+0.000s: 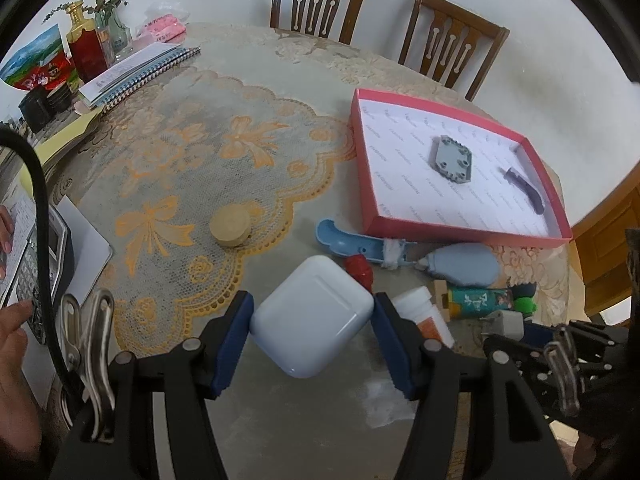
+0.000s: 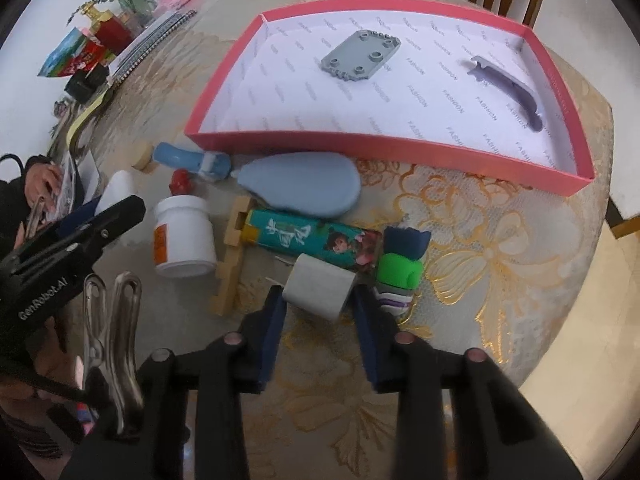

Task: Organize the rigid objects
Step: 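Carry the earbud case with left tool over the tray while right carries the plug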

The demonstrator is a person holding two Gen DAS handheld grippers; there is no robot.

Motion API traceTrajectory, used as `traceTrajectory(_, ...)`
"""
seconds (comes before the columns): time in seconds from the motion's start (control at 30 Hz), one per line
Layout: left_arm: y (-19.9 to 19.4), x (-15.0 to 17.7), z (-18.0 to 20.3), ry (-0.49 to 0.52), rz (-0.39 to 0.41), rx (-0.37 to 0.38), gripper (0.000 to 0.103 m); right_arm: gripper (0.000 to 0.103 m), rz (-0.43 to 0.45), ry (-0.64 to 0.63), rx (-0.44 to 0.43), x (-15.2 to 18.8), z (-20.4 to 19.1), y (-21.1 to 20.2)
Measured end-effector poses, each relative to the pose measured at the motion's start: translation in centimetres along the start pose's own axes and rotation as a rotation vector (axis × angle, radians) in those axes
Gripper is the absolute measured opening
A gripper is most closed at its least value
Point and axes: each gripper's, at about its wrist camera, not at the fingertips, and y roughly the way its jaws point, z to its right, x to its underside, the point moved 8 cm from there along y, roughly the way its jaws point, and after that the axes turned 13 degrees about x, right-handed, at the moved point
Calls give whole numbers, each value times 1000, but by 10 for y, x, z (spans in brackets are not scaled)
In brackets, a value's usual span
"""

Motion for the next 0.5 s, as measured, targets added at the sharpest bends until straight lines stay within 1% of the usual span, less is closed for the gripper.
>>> traceTrajectory(0.1, -3, 0, 4, 2, 7, -2, 64, 33, 6, -13, -2, 1, 0, -2)
traceTrajectory(0.27, -7, -1, 11, 11, 14, -6, 64, 33, 7, -37, -32, 5, -2, -9)
traceTrajectory(0.4, -9, -3, 16, 13, 16, -11, 64, 33, 11, -36, -60, 7, 0, -20)
traceTrajectory(0.5, -9, -5, 20, 9, 18, -5, 64, 33, 30, -36, -76, 5, 4, -31)
